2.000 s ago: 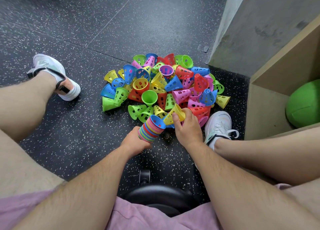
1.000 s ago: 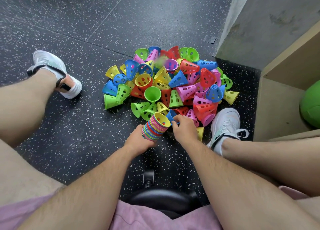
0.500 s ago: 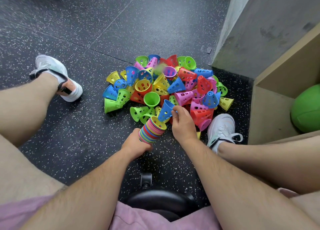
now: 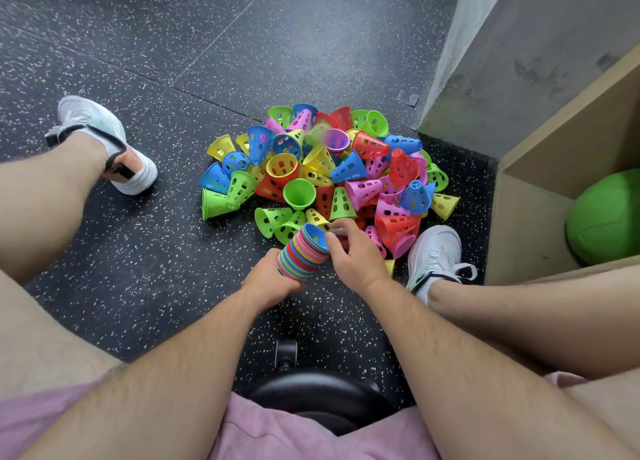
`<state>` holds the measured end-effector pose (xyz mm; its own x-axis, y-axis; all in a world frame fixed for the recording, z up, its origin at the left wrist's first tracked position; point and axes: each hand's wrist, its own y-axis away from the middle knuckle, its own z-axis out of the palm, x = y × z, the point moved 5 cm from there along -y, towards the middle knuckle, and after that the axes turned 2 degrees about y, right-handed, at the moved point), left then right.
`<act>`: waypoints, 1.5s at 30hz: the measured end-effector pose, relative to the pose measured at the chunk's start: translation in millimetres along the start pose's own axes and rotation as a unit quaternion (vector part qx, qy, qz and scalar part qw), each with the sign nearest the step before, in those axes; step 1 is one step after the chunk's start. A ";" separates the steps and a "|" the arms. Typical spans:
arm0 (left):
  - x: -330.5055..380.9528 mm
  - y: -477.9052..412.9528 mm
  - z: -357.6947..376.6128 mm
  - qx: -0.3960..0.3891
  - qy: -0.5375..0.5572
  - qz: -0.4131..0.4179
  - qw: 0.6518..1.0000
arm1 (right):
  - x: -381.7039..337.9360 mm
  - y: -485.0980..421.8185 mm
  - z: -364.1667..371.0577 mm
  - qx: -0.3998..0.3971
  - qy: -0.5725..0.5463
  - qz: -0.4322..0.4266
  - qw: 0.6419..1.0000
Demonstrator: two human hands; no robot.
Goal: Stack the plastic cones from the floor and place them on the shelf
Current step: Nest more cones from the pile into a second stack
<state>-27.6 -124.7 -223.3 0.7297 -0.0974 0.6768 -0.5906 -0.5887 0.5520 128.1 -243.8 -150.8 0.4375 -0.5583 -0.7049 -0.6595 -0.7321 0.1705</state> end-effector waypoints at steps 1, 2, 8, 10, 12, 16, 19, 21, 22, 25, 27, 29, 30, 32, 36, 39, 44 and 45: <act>7.5 3.8 0.4 -0.006 0.000 0.010 1.000 | 4.2 1.1 -4.6 0.026 0.010 0.010 1.000; 16.7 9.2 0.8 -0.013 0.003 0.018 1.000 | 8.8 2.4 -10.3 0.056 0.025 0.018 0.998; 25.2 10.8 11.2 -0.036 -0.019 0.043 0.998 | 57.2 13.6 -28.9 0.112 0.101 0.185 0.971; 24.6 7.6 16.2 -0.046 -0.035 0.050 0.997 | 66.6 15.3 -30.0 0.112 0.109 0.265 0.952; 27.0 7.5 21.7 -0.056 -0.048 0.054 0.996 | 72.5 14.5 -28.7 0.106 0.111 0.323 0.934; 27.1 7.1 29.3 -0.066 -0.050 0.051 0.995 | 85.4 13.3 -24.2 0.085 0.113 0.383 0.913; 27.0 5.6 29.5 -0.063 -0.053 0.051 0.995 | 89.9 15.6 -22.1 0.059 0.105 0.403 0.907; 25.7 4.8 27.9 -0.060 -0.046 0.048 0.996 | 86.0 15.4 -20.8 0.062 0.111 0.394 0.910; 23.9 4.8 26.5 -0.058 -0.044 0.043 0.996 | 81.8 14.8 -20.1 0.070 0.119 0.380 0.915; 17.2 4.2 22.1 -0.048 -0.023 0.031 0.998 | 68.5 12.8 -17.7 0.105 0.133 0.307 0.937; 14.5 4.5 19.5 -0.042 -0.017 0.025 0.999 | 59.9 11.8 -17.7 0.127 0.123 0.249 0.952; 11.6 4.1 17.9 -0.043 -0.014 0.020 0.999 | 51.8 8.9 -18.8 0.153 0.108 0.189 0.964; 11.2 4.4 17.2 -0.044 -0.014 0.017 0.999 | 46.8 7.3 -20.9 0.174 0.089 0.162 0.967; 10.2 4.3 16.8 -0.043 -0.016 0.016 0.999 | 38.8 3.3 -24.8 0.218 0.039 0.124 0.967; 9.4 3.0 16.3 -0.031 -0.022 0.009 0.999 | 25.3 -4.1 -32.6 0.263 -0.036 0.088 0.960; 7.1 1.7 16.8 -0.028 -0.011 0.000 1.000 | 16.2 -7.5 -28.5 0.236 -0.092 0.057 0.966; 0.2 -9.3 18.8 -0.016 0.016 0.003 1.000 | 4.8 -6.4 -13.7 0.153 -0.107 0.006 0.982; 0.4 -12.1 19.7 -0.019 0.020 0.010 1.000 | 3.5 -6.1 -9.8 0.124 -0.111 0.010 0.986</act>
<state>-13.3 -133.4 -239.4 0.7037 -0.0757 0.7064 -0.6178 -0.5563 0.5558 139.6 -245.1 -147.5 0.2968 -0.4531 -0.8406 -0.8076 -0.5889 0.0323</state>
